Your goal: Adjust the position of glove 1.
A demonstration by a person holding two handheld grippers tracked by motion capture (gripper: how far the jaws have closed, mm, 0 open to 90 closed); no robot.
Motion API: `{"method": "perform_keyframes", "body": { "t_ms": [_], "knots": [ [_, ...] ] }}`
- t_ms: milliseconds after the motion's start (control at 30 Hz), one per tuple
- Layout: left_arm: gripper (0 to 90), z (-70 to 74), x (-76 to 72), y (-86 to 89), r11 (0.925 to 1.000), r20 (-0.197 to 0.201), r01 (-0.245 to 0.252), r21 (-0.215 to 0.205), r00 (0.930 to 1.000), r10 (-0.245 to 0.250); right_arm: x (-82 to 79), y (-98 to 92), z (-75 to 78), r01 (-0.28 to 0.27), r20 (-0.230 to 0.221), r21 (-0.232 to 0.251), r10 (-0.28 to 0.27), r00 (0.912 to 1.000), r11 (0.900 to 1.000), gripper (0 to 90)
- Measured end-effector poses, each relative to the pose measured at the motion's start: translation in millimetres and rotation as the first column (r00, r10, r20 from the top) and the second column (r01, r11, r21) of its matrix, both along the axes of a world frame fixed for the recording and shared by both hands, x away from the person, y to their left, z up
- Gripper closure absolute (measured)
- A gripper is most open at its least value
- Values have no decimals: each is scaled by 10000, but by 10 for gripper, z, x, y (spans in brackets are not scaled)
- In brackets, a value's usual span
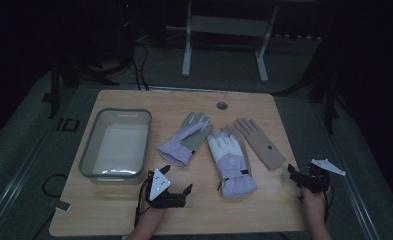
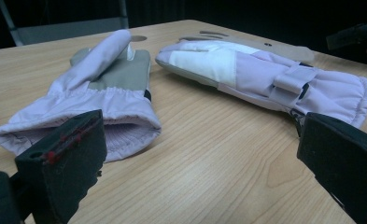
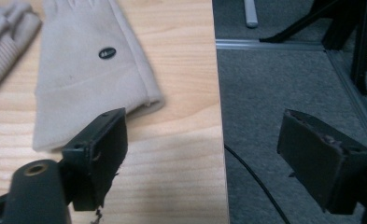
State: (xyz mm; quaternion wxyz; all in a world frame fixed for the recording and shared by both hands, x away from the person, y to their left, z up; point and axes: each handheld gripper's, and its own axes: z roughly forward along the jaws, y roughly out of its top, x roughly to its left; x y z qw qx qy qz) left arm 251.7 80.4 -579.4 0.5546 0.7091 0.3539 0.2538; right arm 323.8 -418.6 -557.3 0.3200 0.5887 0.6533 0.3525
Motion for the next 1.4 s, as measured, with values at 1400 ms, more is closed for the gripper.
{"method": "perform_keyframes", "body": {
  "t_ms": [1400],
  "knots": [
    [18, 0, 1, 7, 9999, -81, 15, -99, 10000, -16, 698, 987, 983, -4269, -1143, -34, 4237, 8986, 9043, 213]
  ]
}}
